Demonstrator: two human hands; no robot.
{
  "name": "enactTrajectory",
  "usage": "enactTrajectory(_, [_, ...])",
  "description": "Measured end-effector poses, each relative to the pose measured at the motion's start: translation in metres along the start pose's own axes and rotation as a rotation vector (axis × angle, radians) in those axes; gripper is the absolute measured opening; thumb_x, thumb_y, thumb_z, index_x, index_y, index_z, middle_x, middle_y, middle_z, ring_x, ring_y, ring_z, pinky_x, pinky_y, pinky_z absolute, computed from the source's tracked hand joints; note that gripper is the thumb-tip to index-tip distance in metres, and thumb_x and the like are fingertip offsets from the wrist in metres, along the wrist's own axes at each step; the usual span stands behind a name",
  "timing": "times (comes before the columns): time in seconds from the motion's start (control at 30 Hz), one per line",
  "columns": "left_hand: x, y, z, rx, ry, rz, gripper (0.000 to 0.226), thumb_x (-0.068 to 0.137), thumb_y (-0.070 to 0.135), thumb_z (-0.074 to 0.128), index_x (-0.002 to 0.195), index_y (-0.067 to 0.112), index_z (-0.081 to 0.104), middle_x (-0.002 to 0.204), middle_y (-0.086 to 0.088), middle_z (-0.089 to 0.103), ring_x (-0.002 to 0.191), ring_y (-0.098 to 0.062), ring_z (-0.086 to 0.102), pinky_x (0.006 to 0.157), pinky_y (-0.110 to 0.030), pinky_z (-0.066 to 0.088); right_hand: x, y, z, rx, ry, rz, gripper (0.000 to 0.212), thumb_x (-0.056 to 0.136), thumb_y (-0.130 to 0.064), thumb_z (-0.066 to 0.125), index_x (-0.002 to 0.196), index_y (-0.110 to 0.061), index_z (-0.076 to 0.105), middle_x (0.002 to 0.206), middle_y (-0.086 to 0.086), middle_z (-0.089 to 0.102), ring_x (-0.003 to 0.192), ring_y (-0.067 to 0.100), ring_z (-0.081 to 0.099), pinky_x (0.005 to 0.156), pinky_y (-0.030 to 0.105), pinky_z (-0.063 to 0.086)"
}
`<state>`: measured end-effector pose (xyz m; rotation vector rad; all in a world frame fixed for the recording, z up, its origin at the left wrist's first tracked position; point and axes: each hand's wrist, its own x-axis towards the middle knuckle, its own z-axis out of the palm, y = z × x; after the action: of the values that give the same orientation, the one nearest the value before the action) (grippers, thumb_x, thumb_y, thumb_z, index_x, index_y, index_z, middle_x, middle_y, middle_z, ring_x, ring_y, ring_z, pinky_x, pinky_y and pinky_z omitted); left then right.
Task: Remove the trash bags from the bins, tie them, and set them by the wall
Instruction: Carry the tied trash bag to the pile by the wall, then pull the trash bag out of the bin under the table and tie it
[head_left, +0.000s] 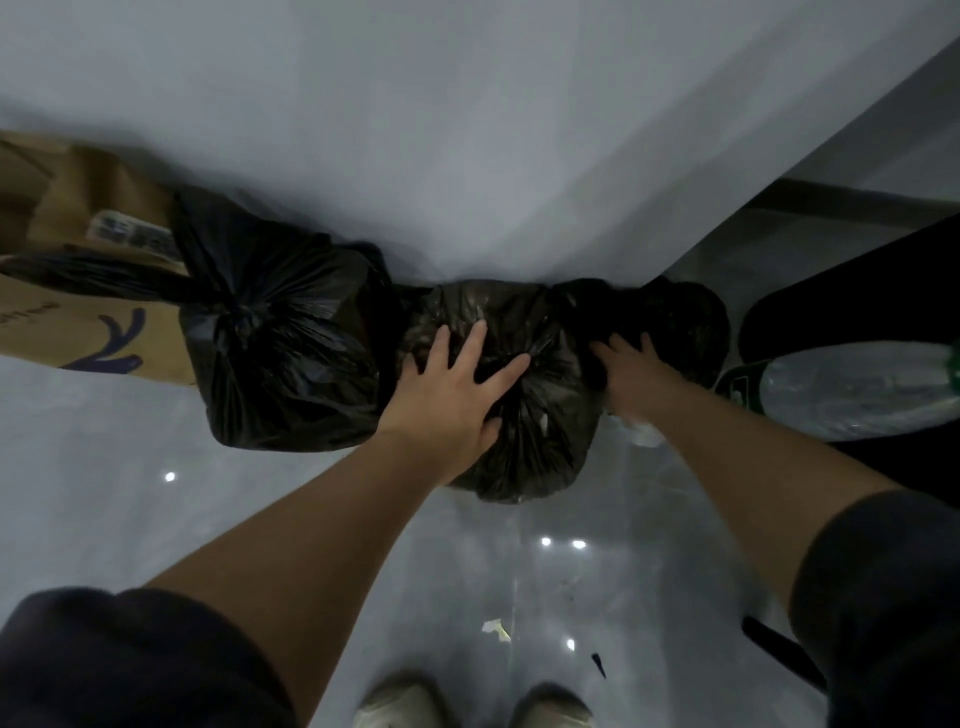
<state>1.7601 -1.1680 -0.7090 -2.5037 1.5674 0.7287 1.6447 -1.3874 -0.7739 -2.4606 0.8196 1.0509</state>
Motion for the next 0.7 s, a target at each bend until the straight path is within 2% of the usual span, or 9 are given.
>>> enactTrajectory(0.07, [0.010,-0.002,0.008,-0.001,0.023,0.001,0.064,0.095,0.047,0.034,0.147,0.045,-0.003,0.160,-0.006,-0.007,0.143,-0.042,0.006,0.108,-0.056,0.029,0.017,0.001,0.009,0.021,-0.003,0.058,0.070,0.089,-0.034,0.047,0.150,-0.025,0.015,0.159,0.009,0.006,0.145,0.037,0.006,0.114,0.060,0.015])
enactTrajectory(0.13, [0.016,-0.004,0.010,-0.002,0.021,0.002,0.063,0.095,0.047,0.035,0.147,0.045,0.000,0.160,-0.006,-0.005,0.142,-0.042,0.009,0.107,-0.056,0.032,0.023,0.002,0.011,0.017,0.014,0.089,0.068,0.090,-0.031,0.049,0.150,-0.025,0.016,0.159,0.005,0.003,0.145,0.035,0.005,0.114,0.059,0.016])
enactTrajectory(0.2, [0.016,-0.005,0.004,-0.004,-0.038,0.005,0.063,0.095,0.048,0.035,0.147,0.047,-0.002,0.160,-0.006,-0.009,0.143,-0.042,0.007,0.108,-0.057,0.029,0.018,0.001,0.008,0.029,0.017,0.084,0.068,0.087,-0.038,0.047,0.148,-0.026,0.020,0.158,0.006,0.009,0.144,0.037,0.010,0.113,0.059,0.021])
enactTrajectory(0.27, [0.006,-0.002,-0.011,-0.019,-0.105,-0.010,0.065,0.095,0.046,0.036,0.146,0.048,-0.005,0.159,-0.006,-0.015,0.144,-0.041,0.003,0.110,-0.058,0.025,-0.001,-0.004,0.001,0.072,0.073,0.037,0.078,0.073,-0.056,0.036,0.146,-0.028,0.028,0.155,0.009,0.021,0.140,0.040,0.022,0.107,0.060,0.031])
enactTrajectory(0.3, [-0.003,0.001,-0.021,-0.037,-0.119,-0.031,0.067,0.095,0.044,0.037,0.146,0.047,-0.006,0.159,-0.007,-0.016,0.144,-0.040,0.002,0.110,-0.059,0.023,-0.012,-0.008,-0.001,0.112,0.110,0.023,0.080,0.070,-0.058,0.033,0.145,-0.029,0.031,0.154,0.010,0.024,0.137,0.041,0.027,0.105,0.057,0.035])
enactTrajectory(0.4, [-0.041,0.014,-0.057,-0.108,-0.134,-0.139,0.073,0.094,0.037,0.042,0.148,0.038,-0.007,0.159,-0.006,-0.013,0.145,-0.037,0.003,0.111,-0.057,0.024,-0.069,-0.030,-0.010,0.268,0.196,0.022,0.065,0.082,-0.040,0.043,0.144,-0.023,0.036,0.152,0.015,0.029,0.134,0.041,0.034,0.106,0.049,0.038])
enactTrajectory(0.5, [-0.093,0.026,-0.101,-0.158,-0.104,-0.197,0.071,0.093,0.033,0.045,0.150,0.025,0.004,0.160,-0.007,0.000,0.145,-0.032,0.010,0.111,-0.050,0.028,-0.137,-0.062,-0.024,0.354,0.223,0.033,0.058,0.085,-0.016,0.055,0.141,-0.021,0.041,0.138,0.016,0.041,0.126,0.036,0.042,0.101,0.044,0.043])
enactTrajectory(0.63, [-0.172,0.042,-0.159,-0.278,0.021,-0.228,0.055,0.090,0.028,0.049,0.141,0.018,0.030,0.149,-0.006,0.026,0.135,-0.026,0.029,0.100,-0.041,0.037,-0.227,-0.110,-0.051,0.495,0.217,0.015,0.065,0.082,-0.005,0.048,0.144,-0.020,0.036,0.141,0.012,0.038,0.126,0.031,0.043,0.103,0.041,0.042])
enactTrajectory(0.7, [-0.217,0.050,-0.183,-0.340,0.071,-0.250,0.050,0.089,0.026,0.050,0.136,0.017,0.037,0.143,-0.004,0.033,0.128,-0.024,0.036,0.094,-0.038,0.040,-0.282,-0.137,-0.068,0.565,0.255,-0.016,0.063,0.083,-0.003,0.047,0.143,-0.019,0.035,0.144,0.011,0.037,0.126,0.029,0.044,0.103,0.040,0.042])
